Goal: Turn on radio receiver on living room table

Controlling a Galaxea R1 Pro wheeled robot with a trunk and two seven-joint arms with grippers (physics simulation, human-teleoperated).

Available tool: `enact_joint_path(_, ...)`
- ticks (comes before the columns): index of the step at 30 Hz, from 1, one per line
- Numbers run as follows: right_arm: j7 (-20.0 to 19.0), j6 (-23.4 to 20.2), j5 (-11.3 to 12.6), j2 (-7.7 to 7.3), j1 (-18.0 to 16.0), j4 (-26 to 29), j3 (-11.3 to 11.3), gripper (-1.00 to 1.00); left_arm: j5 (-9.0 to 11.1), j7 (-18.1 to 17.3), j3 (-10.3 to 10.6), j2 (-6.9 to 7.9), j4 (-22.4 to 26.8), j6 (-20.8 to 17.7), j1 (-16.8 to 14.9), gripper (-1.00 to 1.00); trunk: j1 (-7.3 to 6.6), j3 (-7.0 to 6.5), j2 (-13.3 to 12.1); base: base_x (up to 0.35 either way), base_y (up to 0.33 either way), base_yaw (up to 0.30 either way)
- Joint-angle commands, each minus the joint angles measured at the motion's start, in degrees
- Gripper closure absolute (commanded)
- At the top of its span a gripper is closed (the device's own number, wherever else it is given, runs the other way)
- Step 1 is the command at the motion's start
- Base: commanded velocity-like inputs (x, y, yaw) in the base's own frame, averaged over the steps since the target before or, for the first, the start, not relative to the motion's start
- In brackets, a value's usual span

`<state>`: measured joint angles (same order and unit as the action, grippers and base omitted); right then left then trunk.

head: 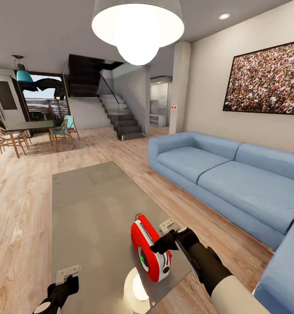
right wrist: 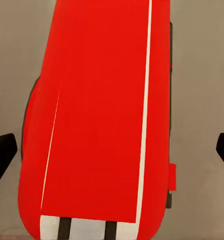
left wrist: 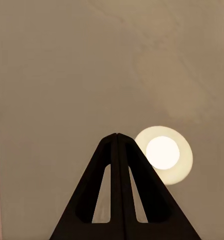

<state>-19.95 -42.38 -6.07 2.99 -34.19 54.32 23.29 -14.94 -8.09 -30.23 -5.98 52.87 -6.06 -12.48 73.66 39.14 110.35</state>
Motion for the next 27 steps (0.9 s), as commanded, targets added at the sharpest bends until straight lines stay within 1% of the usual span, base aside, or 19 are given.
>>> enact_joint_path(1, 0.0, 0.0, 0.0, 0.00, 0.0, 0.0, 0.0, -1.00, 0.0, 0.0, 0.0, 0.00, 0.0, 0.0, 0.0, 1.00, 0.00, 0.00, 0.0, 0.000, 0.000, 0.000)
enact_joint_path(5, 0.0, 0.0, -0.1, 0.00, 0.0, 0.0, 0.0, -1.00, -0.1, -0.1, 0.2, 0.24, 0.0, 0.0, 0.0, 1.00, 0.00, 0.00, 0.0, 0.000, 0.000, 0.000)
enact_joint_path(27, 0.6, 0.0, -0.3, 0.00, 0.0, 0.0, -0.1, -1.00, -0.3, -0.2, 0.6, 0.44, 0.0, -0.2, 0.0, 1.00, -4.83, -3.95, -8.8, 0.000, 0.000, 0.000)
